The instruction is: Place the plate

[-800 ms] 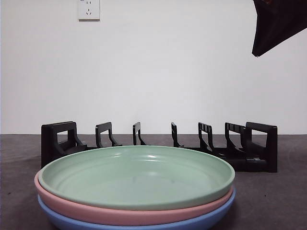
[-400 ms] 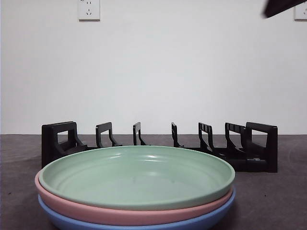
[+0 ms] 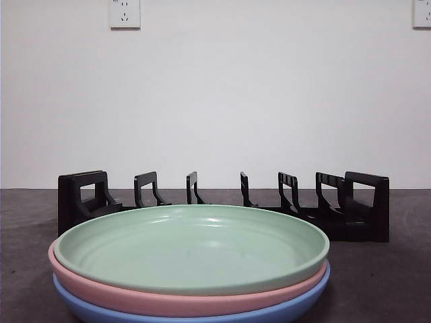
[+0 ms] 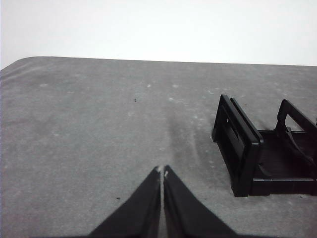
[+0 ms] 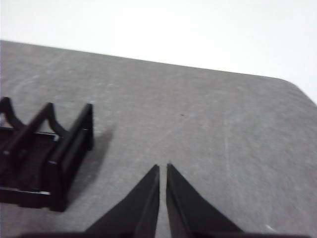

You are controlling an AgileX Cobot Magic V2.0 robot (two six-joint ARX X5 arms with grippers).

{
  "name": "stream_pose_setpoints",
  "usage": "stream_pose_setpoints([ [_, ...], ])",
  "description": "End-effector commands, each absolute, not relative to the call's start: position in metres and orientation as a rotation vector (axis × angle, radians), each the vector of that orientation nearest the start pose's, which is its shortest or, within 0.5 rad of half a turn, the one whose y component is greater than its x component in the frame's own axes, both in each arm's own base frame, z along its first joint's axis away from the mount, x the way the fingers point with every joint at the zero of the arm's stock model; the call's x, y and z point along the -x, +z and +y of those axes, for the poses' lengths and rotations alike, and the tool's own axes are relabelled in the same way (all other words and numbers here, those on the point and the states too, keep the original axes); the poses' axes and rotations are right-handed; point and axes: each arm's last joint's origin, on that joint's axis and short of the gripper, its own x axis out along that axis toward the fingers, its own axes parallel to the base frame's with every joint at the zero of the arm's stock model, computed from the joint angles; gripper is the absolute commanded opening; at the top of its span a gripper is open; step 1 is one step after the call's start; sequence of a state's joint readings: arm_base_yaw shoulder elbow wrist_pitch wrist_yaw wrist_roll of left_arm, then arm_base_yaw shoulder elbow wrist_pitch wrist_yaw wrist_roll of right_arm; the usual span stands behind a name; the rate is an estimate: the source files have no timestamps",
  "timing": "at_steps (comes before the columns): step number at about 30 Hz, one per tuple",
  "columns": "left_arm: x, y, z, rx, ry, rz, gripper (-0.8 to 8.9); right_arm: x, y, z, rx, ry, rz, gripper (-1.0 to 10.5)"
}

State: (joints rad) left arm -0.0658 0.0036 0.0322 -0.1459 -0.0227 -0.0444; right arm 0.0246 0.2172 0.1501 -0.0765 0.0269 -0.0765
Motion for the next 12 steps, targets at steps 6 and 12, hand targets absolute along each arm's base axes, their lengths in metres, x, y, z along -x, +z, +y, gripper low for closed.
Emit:
stream_pose_setpoints([
  [6, -0.096, 0.155, -0.006, 0.044, -0.044, 0.126, 0.07, -0.096, 0.157, -0.001, 0.061, -0.029, 0.102, 0.2],
  [12, -0.096, 0.155, -0.006, 0.044, -0.044, 0.128, 0.07, -0.097, 0.157, -0.002, 0.058, -0.034, 0.099, 0.2],
])
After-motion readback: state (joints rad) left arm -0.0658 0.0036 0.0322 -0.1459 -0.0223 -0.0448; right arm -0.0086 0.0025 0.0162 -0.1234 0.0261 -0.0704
